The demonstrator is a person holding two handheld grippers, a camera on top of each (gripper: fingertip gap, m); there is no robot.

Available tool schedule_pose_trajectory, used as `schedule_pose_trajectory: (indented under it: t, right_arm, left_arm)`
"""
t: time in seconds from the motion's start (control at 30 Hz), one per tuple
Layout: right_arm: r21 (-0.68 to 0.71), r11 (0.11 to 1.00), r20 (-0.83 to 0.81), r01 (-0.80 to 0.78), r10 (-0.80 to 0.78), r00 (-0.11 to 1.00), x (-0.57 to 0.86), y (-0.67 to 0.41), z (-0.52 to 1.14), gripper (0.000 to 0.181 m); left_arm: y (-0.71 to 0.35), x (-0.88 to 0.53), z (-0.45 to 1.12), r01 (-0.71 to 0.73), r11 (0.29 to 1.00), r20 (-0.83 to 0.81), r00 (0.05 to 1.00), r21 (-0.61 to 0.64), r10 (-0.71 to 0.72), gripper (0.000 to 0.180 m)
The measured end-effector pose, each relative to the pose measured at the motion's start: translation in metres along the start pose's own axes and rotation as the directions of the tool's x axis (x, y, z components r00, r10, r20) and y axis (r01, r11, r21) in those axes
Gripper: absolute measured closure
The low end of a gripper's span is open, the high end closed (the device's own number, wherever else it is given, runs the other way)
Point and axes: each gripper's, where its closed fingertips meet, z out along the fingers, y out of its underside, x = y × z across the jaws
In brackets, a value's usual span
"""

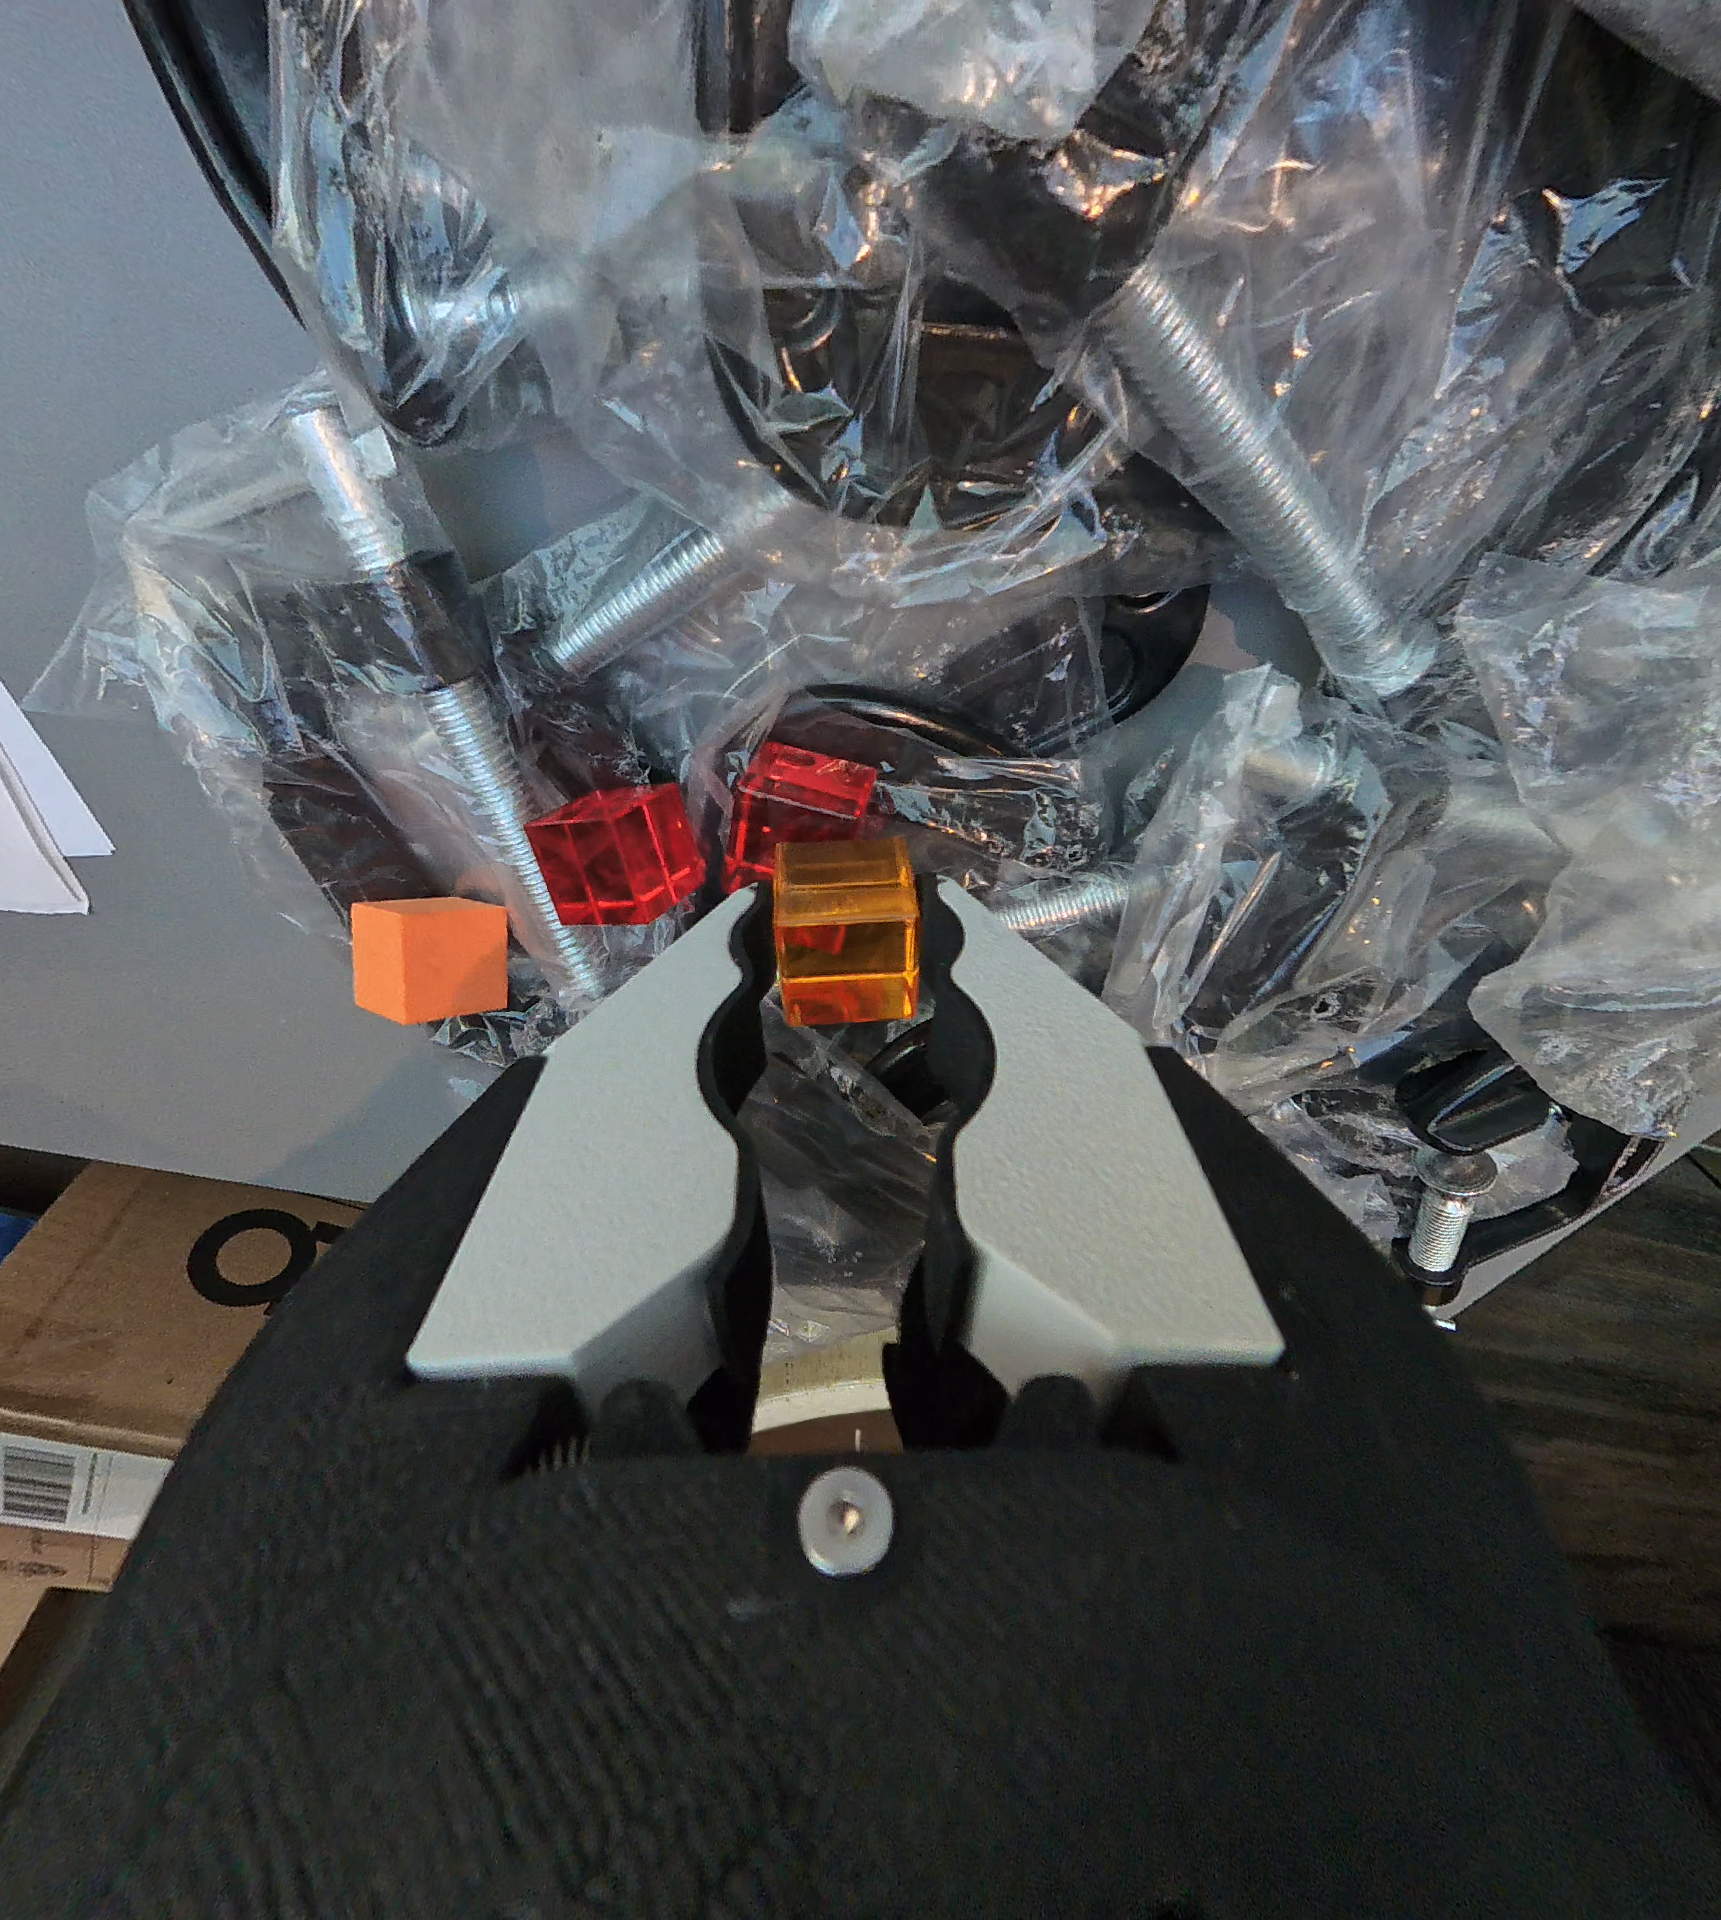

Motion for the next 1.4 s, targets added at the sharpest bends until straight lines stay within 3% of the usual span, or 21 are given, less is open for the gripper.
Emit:
schedule_pose_trajectory:
  t: [0.57, 0.77, 1.13, 1.4]
  right_arm:
    - [0.005, 1.0, -0.035, 0.008, -0.008, 0.999, -0.003, -0.004, -0.005, 0.149]
    - [0.06, 0.998, -0.031, -0.002, 0.004, 1.0, -0.005, -0.004, -0.008, 0.175]
    - [0.116, 0.993, -0.035, 0.001, 0.003, 0.999, 0.02, 0.011, -0.011, 0.144]
    - [0.03, 0.999, -0.057, 0.011, -0.009, 0.998, 0.017, 0.014, 0.02, 0.149]
  left_arm:
    - [-0.002, -0.001, -0.002, 0.007, 1.0, -0.007, 1.0, 0.008, -0.007, 0.144]
    - [0.001, 0.0, 0.0, 0.017, 1.0, -0.016, 1.0, 0.008, -0.016, 0.144]
    - [0.0, 0.0, -0.005, 0.003, 1.0, -0.001, 1.0, 0.009, -0.003, 0.144]
    - [0.001, -0.002, -0.01, 0.018, 0.999, 0.009, 1.0, 0.028, -0.019, 0.144]
